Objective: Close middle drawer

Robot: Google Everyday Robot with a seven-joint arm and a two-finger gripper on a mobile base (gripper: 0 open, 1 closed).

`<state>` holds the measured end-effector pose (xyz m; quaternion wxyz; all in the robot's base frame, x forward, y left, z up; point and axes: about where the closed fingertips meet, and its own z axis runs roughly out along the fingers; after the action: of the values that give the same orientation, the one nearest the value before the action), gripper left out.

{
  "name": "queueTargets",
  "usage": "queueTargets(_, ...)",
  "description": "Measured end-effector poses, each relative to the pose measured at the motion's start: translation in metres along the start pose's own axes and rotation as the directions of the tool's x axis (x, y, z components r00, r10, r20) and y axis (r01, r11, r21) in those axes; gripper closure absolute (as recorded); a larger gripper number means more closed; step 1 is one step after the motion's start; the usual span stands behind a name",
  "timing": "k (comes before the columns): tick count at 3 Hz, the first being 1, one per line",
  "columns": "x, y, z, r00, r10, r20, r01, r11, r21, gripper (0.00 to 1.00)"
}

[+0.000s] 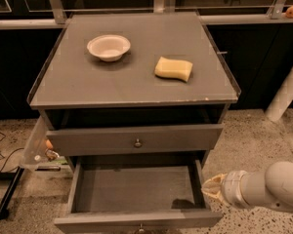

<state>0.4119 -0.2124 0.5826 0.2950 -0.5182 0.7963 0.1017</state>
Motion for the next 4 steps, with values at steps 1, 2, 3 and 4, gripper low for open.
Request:
queueTargets(1,0.034,-0.007,0.046,0.999,0.047,0.008,-0.047,0.9987,0.019,1.0)
queueTargets(2,0.071,-0.006,0.095,0.994,0.106,0.006,-0.106,0.9943,-0.01,1.0)
queueTargets(3,0.07,-0.006,0.095,0.994,0.106,0.006,-0.106,0.9943,-0.012,1.0)
queueTargets(4,0.066,0.013,0.086,0.995,0.102,-0.006,-0.102,0.994,-0.041,1.0)
